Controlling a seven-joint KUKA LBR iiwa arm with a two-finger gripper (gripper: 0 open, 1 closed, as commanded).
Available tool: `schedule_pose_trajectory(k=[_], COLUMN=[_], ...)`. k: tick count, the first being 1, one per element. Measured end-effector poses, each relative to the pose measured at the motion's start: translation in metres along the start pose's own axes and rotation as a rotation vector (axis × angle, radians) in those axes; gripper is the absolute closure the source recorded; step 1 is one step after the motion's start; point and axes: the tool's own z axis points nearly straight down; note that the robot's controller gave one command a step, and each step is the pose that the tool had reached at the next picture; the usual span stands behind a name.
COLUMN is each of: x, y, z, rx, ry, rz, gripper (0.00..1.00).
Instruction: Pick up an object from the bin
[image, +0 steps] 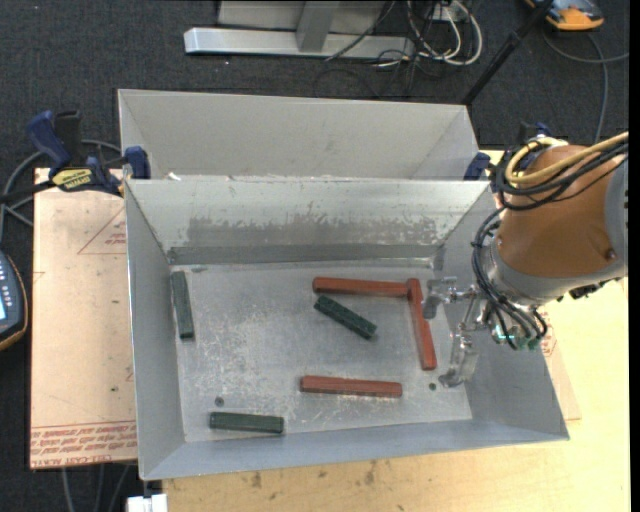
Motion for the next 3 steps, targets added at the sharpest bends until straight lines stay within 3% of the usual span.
schedule_pose_trajectory(k=[1,2,3], x=[0.0228,0.0244,0.0215], y=[0.0484,0.0474,0.0477], z=[0.1182,0.1172,0.1160], rx=[0.001,0.002,0.002], ry=[-0.015,-0.008,-0.020], rz=[-0.167,-0.168,-0.168], gripper=[0.00,1.00,0.00])
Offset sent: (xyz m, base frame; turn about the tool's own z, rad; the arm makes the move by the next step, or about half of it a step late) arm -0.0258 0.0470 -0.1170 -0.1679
